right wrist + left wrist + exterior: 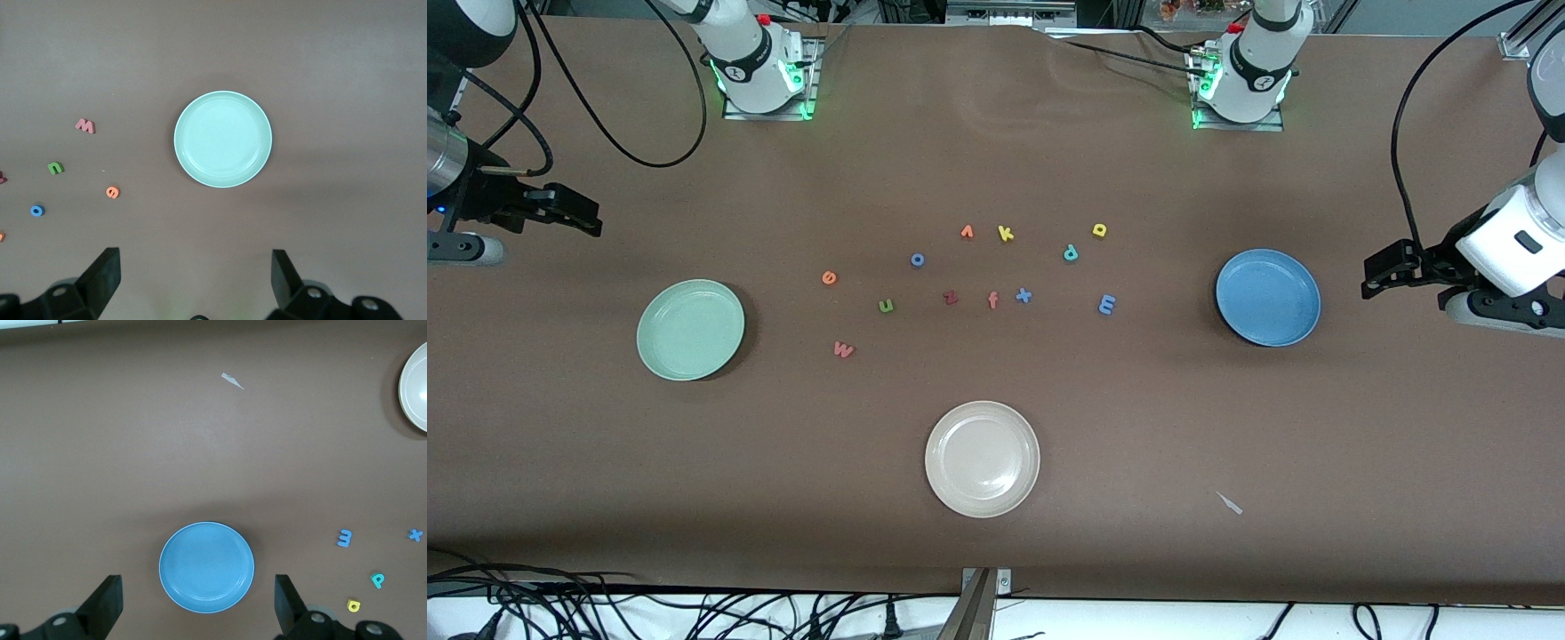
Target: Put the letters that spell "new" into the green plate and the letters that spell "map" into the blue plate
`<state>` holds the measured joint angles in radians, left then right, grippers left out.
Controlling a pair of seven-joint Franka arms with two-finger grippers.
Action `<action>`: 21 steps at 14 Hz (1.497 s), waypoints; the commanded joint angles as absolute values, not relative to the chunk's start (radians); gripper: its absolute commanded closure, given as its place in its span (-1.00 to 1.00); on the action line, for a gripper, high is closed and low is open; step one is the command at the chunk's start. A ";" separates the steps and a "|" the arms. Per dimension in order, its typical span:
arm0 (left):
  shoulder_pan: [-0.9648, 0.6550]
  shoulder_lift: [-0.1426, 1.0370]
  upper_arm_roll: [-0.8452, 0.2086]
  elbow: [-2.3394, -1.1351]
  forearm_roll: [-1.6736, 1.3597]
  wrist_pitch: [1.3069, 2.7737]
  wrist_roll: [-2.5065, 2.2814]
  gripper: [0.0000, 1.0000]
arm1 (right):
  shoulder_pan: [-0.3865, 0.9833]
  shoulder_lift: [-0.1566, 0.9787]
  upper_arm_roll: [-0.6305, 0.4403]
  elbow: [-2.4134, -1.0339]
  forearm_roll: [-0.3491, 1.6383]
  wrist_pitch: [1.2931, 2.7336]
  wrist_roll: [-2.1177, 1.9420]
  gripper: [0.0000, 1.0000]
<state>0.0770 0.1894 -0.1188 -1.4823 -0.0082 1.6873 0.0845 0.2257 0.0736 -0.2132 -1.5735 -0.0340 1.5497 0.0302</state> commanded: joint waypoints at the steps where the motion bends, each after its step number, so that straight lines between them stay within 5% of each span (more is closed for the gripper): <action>1: 0.077 0.184 -0.124 -1.477 0.028 1.689 0.101 -1.00 | 0.221 0.081 -0.215 -1.555 -0.014 1.542 0.031 -1.00; 21: 0.055 0.179 -0.126 -1.479 0.055 1.681 0.080 -1.00 | 0.222 0.081 -0.215 -1.555 -0.012 1.534 0.034 -1.00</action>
